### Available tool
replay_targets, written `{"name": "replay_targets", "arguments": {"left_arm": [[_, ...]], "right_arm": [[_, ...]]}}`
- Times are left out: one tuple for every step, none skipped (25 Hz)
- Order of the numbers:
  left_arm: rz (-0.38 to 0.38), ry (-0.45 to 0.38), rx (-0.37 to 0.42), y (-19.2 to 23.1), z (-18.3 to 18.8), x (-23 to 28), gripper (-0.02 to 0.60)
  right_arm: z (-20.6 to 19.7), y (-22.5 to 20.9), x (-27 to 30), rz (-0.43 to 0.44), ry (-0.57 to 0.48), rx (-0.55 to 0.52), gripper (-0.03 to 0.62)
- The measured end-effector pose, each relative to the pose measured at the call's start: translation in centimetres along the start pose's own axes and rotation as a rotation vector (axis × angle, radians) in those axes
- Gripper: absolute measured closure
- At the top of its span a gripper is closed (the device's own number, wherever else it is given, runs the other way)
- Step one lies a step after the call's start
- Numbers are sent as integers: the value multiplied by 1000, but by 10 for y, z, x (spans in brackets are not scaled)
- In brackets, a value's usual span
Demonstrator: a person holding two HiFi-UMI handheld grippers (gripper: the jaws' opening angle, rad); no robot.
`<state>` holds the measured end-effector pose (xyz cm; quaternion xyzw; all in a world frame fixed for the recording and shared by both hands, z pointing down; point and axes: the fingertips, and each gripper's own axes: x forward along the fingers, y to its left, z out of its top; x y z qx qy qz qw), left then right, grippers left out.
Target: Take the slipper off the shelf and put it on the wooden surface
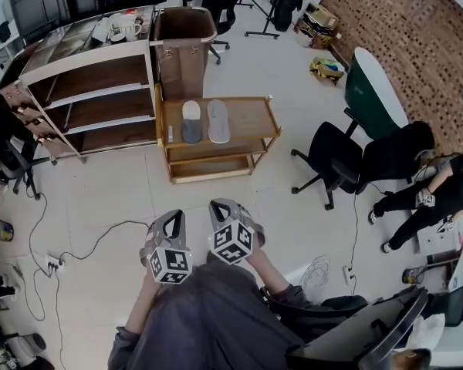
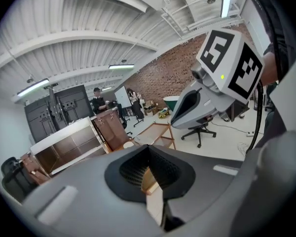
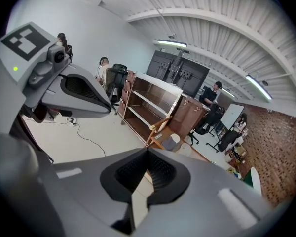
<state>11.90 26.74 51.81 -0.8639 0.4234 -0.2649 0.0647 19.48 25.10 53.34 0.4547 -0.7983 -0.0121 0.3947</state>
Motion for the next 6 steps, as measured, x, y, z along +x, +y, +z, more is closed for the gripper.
{"name": "replay_targets", "arguments": {"left_arm": [[2, -25, -4, 0, 4, -1, 566], [-1, -46, -8, -1, 7, -2, 566], [-9, -63, -16, -3, 10, -4, 566], [-21, -78, -29, -5, 12, -6, 566], [-36, -92, -45, -7, 14, -8, 566], [-51, -105, -61, -9, 16, -10, 566]], "right_arm": [[-1, 0, 0, 0, 2, 2, 592], [-2, 0, 0, 1, 4, 6, 592], [-4, 0, 0, 3, 7, 9, 592], [-6, 1, 0, 5, 11, 13, 592], [-8, 1, -1, 6, 13, 16, 592], [-10, 1, -1, 8, 16, 20, 592]]}}
